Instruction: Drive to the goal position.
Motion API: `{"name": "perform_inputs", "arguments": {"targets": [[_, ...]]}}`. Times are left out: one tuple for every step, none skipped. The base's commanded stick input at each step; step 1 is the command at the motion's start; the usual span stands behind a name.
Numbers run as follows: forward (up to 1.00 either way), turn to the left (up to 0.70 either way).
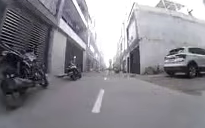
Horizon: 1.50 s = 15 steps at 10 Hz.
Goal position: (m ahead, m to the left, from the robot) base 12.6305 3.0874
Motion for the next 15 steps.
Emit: {"name": "perform_inputs", "arguments": {"targets": [[1.0, 0.0], [1.0, 0.0], [1.0, 0.0], [1.0, 0.0], [1.0, 0.0], [1.0, 0.0], [1.0, 0.0], [1.0, 0.0], [1.0, 0.0], [1.0, 0.0], [1.0, 0.0], [1.0, 0.0], [1.0, 0.0], [1.0, 0.0], [1.0, 0.0]]}}
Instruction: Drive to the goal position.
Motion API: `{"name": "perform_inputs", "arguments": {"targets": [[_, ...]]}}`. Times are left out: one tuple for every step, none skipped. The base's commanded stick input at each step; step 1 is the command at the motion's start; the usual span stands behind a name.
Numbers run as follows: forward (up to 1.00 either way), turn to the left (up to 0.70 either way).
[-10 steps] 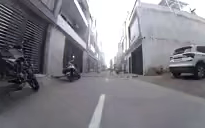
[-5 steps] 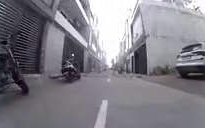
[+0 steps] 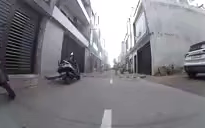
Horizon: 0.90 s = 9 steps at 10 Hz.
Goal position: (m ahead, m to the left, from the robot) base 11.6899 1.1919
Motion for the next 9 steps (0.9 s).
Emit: {"name": "perform_inputs", "arguments": {"targets": [[1.0, 0.0], [1.0, 0.0], [1.0, 0.0], [1.0, 0.0], [1.0, 0.0], [1.0, 0.0], [1.0, 0.0], [1.0, 0.0], [1.0, 0.0]]}}
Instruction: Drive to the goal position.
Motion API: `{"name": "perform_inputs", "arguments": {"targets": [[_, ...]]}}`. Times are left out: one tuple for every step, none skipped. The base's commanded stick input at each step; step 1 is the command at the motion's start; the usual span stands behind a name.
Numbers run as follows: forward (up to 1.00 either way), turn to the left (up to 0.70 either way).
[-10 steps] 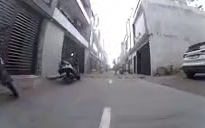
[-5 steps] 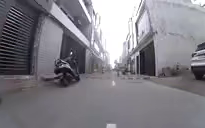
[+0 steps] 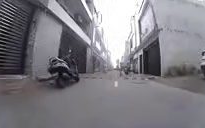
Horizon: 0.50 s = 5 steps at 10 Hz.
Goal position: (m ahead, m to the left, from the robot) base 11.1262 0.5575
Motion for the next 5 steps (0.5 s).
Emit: {"name": "perform_inputs", "arguments": {"targets": [[1.0, 0.0], [1.0, 0.0], [1.0, 0.07], [1.0, 0.4], [1.0, 0.3]]}}
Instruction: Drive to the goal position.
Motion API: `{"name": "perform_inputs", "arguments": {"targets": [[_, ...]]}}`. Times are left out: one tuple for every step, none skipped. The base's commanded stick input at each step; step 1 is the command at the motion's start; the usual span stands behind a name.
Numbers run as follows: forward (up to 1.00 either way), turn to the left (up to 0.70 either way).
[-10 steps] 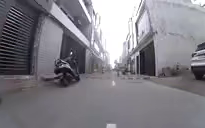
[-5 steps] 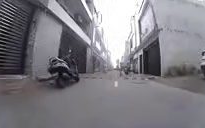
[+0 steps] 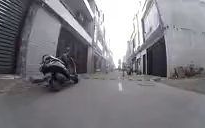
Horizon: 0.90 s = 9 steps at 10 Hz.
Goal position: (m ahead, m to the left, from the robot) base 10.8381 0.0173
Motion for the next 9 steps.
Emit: {"name": "perform_inputs", "arguments": {"targets": [[1.0, 0.06], [1.0, 0.0], [1.0, 0.0], [1.0, 0.0], [1.0, 0.0], [1.0, 0.0], [1.0, 0.0], [1.0, 0.0], [1.0, 0.0]]}}
